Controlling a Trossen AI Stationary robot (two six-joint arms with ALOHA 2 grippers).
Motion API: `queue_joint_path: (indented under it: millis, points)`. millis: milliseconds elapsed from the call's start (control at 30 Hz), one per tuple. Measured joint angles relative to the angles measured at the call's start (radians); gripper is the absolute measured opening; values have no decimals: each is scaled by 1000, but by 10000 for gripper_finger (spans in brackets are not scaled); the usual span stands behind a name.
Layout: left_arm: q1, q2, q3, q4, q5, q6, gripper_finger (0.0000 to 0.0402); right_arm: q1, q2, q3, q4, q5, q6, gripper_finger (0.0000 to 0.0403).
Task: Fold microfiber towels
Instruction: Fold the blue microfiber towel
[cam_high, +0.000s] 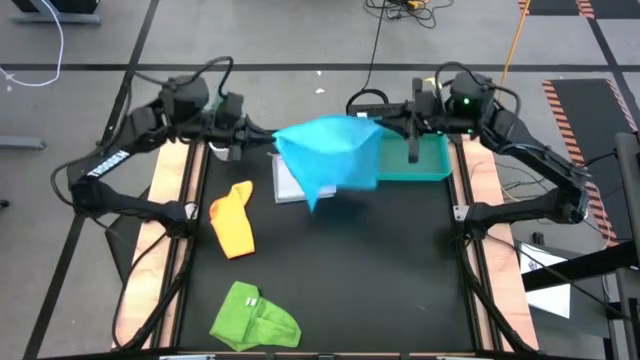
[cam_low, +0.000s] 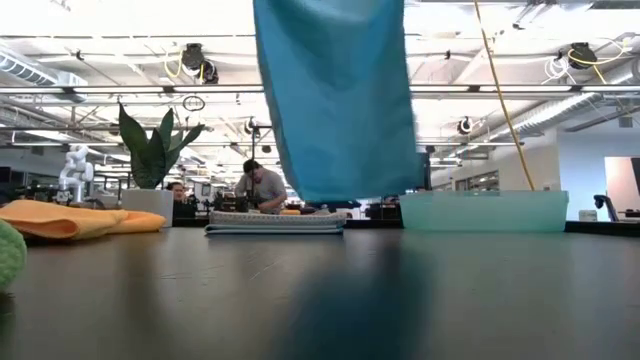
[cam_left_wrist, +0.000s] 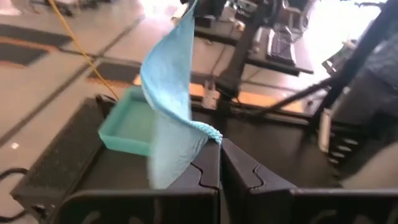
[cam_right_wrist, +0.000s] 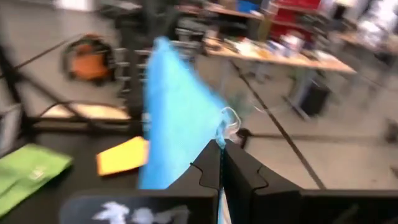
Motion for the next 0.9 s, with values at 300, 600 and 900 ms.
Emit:
queue_joint_path:
  millis: [300,600,900]
  points:
    - [-471,27,-30,-179,-150,-244,1,335,-165,-148,-385,-82,107,0]
    - [-976,185,-510,486,-480,-677,1,1012,-303,-912,383,291,707,0]
    - [-1078,497,-612,903,-519,-1001,1,1402,-154,-1221,996,783,1093,0]
